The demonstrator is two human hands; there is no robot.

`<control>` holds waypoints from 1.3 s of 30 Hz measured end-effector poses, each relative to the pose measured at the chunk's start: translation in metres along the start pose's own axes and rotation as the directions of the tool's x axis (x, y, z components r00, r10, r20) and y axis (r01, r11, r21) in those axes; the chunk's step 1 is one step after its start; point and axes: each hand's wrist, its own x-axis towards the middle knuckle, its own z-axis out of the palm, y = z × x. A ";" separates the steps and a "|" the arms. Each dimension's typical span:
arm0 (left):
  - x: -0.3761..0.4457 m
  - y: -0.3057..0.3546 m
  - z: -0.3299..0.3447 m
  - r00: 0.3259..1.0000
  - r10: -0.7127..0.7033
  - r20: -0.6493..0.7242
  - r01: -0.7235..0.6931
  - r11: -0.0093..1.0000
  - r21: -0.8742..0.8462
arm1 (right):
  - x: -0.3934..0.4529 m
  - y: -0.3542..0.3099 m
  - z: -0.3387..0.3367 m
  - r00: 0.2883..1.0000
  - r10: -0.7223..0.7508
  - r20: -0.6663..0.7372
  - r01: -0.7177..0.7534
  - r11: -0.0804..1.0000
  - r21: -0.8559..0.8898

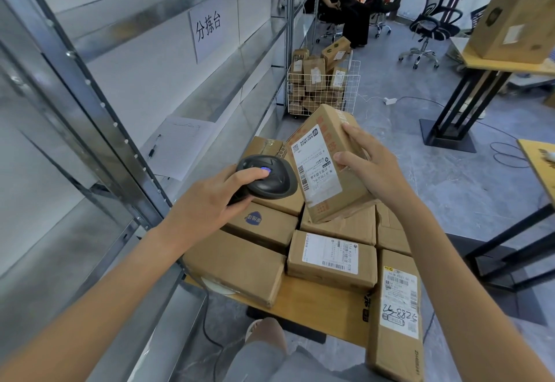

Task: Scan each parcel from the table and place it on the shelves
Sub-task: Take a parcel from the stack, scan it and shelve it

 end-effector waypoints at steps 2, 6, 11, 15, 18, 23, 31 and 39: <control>0.001 0.000 0.000 1.000 0.004 0.006 -0.004 1.000 -0.001 | 0.000 0.000 0.000 1.000 -0.003 -0.001 0.003 1.000 0.003; -0.001 -0.001 0.000 1.000 0.004 0.004 -0.004 1.000 0.004 | 0.000 0.001 0.001 1.000 -0.008 -0.006 0.008 1.000 0.023; -0.013 -0.002 0.004 0.997 -0.080 -0.011 0.080 0.997 0.001 | -0.005 -0.001 0.006 1.000 0.002 0.025 -0.004 0.995 0.095; -0.036 -0.002 0.007 0.966 -0.250 -0.058 0.245 0.966 -0.086 | -0.014 -0.007 0.015 0.996 0.015 0.089 -0.031 0.984 0.175; -0.051 0.005 0.001 0.906 -0.411 -0.105 0.378 0.894 -0.238 | -0.018 -0.017 0.026 0.989 0.009 0.148 -0.045 0.969 0.244; -0.063 0.014 -0.025 0.807 -0.515 -0.290 0.410 0.841 -0.353 | -0.012 -0.046 0.051 0.968 -0.052 0.245 -0.063 0.896 0.440; -0.067 0.021 -0.112 0.517 -0.599 -0.612 0.242 0.787 -0.567 | 0.003 -0.147 0.105 0.862 -0.227 0.453 -0.144 0.747 0.649; -0.097 0.037 -0.196 0.256 -0.629 -0.734 0.131 0.775 -0.618 | -0.018 -0.262 0.178 0.711 -0.310 0.631 -0.306 0.671 0.675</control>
